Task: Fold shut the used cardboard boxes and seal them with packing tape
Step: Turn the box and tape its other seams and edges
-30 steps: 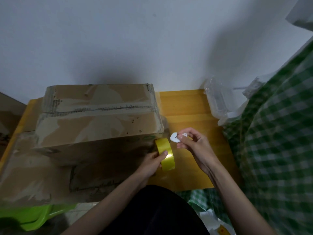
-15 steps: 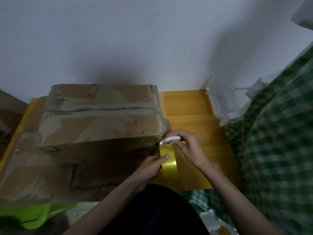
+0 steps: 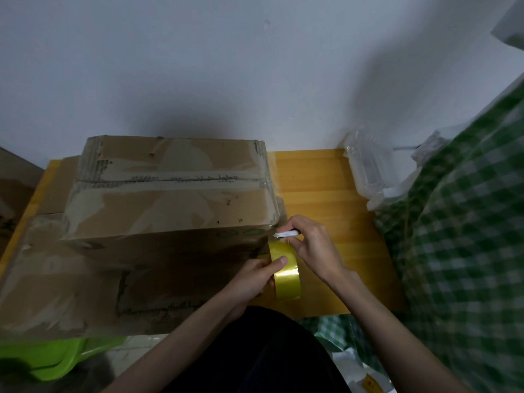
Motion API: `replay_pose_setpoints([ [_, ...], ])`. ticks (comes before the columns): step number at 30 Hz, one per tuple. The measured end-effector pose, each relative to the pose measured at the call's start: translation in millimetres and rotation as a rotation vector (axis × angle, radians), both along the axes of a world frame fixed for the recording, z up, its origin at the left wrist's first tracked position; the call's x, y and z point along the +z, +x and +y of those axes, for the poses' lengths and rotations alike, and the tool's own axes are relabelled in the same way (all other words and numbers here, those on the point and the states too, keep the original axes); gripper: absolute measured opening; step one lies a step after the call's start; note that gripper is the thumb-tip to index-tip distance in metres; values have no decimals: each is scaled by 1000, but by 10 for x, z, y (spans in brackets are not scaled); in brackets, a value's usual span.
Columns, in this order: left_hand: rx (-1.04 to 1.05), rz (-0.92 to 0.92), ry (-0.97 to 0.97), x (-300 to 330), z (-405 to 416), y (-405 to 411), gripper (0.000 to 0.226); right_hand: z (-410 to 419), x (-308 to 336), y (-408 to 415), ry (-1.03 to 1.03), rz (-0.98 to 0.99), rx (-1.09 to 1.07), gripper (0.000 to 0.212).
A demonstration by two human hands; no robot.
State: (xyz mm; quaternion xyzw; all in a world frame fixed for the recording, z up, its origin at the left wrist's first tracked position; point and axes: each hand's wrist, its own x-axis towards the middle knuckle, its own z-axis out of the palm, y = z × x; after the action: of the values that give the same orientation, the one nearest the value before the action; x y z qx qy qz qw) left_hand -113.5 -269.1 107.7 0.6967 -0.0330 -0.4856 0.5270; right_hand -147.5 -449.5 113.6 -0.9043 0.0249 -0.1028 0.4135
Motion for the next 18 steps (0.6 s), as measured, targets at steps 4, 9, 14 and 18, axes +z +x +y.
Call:
replay_pose_setpoints([
  [4,-3,-3,7,6,5,-1,38,15,12,20,-39,21,8,32],
  [9,0,-22,10,27,9,-4,37,23,42,62,-105,47,28,31],
  [14,3,-35,17,44,10,-3,35,33,77,96,-161,67,67,29],
  [18,2,-46,13,58,1,-14,34,47,97,122,-206,93,86,28],
])
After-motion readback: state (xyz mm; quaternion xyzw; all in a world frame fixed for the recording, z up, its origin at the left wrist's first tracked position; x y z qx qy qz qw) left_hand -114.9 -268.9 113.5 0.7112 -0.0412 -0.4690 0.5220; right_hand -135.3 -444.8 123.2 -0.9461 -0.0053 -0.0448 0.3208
